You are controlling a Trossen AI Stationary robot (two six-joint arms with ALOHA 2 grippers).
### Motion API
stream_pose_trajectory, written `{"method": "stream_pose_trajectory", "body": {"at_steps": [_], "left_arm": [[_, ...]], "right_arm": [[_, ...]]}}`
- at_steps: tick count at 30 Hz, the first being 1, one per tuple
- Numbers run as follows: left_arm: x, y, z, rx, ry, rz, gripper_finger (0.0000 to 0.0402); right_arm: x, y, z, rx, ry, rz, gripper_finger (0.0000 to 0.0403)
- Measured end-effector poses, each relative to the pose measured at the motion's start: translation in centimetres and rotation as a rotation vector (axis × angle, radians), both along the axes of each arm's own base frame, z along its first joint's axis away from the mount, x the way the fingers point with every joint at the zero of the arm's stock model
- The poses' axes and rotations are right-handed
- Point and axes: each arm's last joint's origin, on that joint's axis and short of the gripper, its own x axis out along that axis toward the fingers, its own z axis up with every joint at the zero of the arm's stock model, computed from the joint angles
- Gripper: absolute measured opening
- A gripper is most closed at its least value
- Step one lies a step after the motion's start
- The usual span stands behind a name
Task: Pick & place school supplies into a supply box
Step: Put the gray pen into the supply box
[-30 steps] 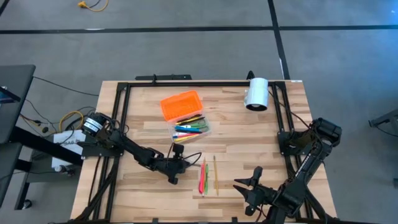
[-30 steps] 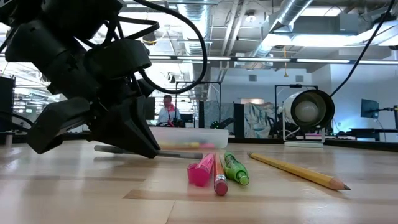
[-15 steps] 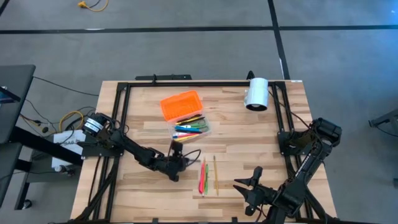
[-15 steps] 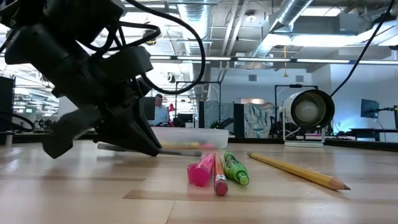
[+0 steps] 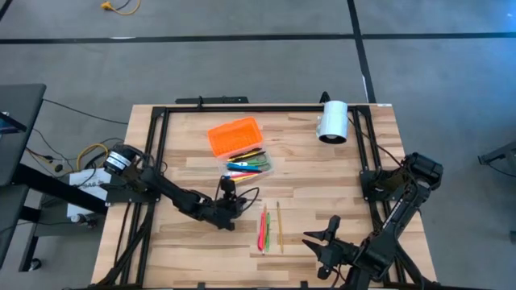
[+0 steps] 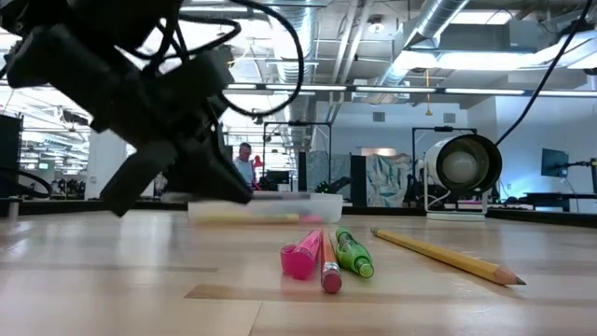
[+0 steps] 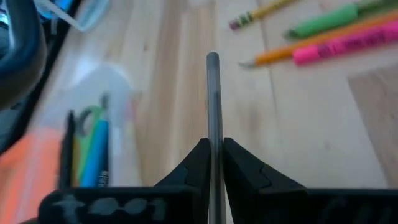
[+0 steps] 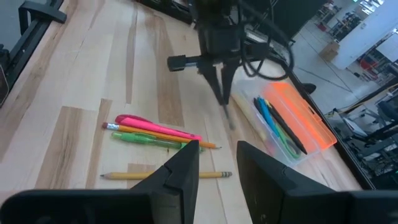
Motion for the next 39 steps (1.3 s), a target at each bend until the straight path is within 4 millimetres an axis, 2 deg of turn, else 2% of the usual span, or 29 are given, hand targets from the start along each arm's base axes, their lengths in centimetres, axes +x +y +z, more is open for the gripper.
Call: {"method": "stream_pose_trajectory", "body": {"at_steps": [6, 11, 21, 27, 34, 39], "left_arm": [[0.1, 0.6, 2.1, 0.027, -0.084, 0.049, 0.0020], [0.6, 2.6, 3.6, 0.012, -0.133, 0.116, 0.0020], [1.8, 8.5, 3.7, -0.063, -0.128, 0.247, 0.0020], [1.9, 10.9, 3.6, -0.109, -0.130, 0.296, 0.0020], [1.9, 11.8, 3.6, -0.126, -0.142, 0.336, 0.0027], [1.9, 11.9, 3.6, -0.112, -0.146, 0.351, 0.0054]], "right_arm": [[-0.2, -1.0, -2.1, -0.008, 0.007, -0.017, 0.0102], [-0.2, -1.9, -3.3, 0.004, 0.004, -0.044, 0.0102], [0.0, -1.9, -3.3, 0.010, -0.002, -0.048, 0.0102], [0.0, -1.9, -3.3, 0.010, -0.001, -0.048, 0.0102], [0.0, -1.9, -3.3, 0.010, -0.001, -0.048, 0.0102], [0.0, -1.9, -3.3, 0.010, 0.000, -0.048, 0.0102]]}}
